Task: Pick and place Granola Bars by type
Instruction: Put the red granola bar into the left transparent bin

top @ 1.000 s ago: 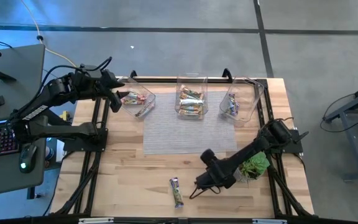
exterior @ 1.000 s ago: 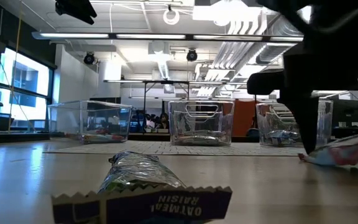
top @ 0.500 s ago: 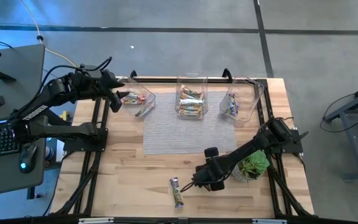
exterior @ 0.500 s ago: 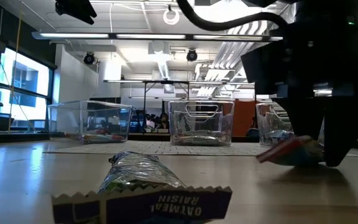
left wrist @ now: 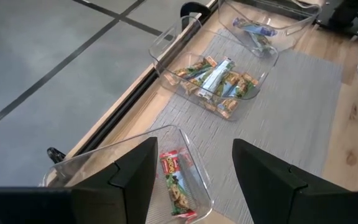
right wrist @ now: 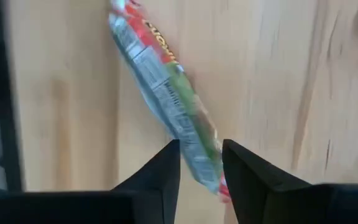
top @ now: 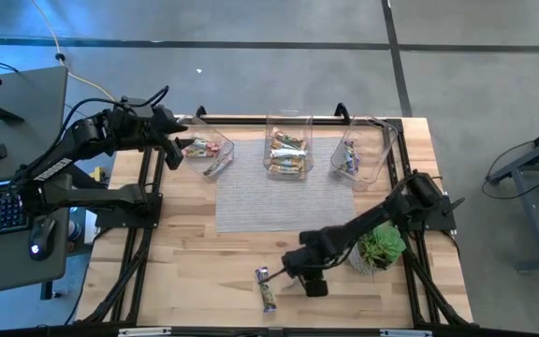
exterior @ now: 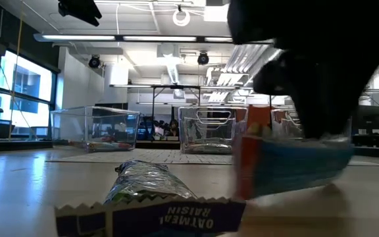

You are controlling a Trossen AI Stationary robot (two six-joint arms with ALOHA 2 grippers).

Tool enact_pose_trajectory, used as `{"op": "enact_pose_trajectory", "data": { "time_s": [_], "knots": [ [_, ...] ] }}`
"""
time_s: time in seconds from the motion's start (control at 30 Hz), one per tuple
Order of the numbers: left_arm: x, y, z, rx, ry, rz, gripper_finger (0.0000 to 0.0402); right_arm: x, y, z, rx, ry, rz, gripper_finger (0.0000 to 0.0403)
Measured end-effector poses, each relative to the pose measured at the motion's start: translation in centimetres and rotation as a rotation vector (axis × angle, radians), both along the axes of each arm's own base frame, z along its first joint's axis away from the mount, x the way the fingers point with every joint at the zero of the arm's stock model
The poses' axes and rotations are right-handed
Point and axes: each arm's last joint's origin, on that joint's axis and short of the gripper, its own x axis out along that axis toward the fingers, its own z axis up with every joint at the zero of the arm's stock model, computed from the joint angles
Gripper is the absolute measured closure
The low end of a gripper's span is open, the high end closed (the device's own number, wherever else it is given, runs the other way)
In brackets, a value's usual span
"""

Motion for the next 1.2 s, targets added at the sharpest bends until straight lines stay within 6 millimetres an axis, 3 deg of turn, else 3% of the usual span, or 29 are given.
{"op": "enact_pose_trajectory", "data": {
  "time_s": [0.3,0.47,0.77,0.97,1.2],
  "knots": [
    [-0.1,-0.1,-0.2,-0.023,0.011,-0.022,0.0197,1.6,-2.1,0.9,0.030,-0.096,-0.028,0.0329],
    [-0.3,-0.2,-0.5,-0.046,0.056,-0.021,0.0197,2.0,-1.5,1.1,0.029,-0.187,0.087,0.0332],
    [-0.4,-0.3,-0.6,-0.051,0.067,-0.020,0.0197,2.2,0.3,1.2,0.059,-0.325,0.161,0.0263],
    [-0.4,-0.3,-0.6,-0.050,0.067,-0.020,0.0197,1.2,2.0,-0.7,0.076,-0.429,0.206,0.0223],
    [-0.4,-0.3,-0.6,-0.050,0.067,-0.020,0.0197,-0.2,1.3,-3.3,0.031,-0.412,0.141,0.0213]
  ]
}}
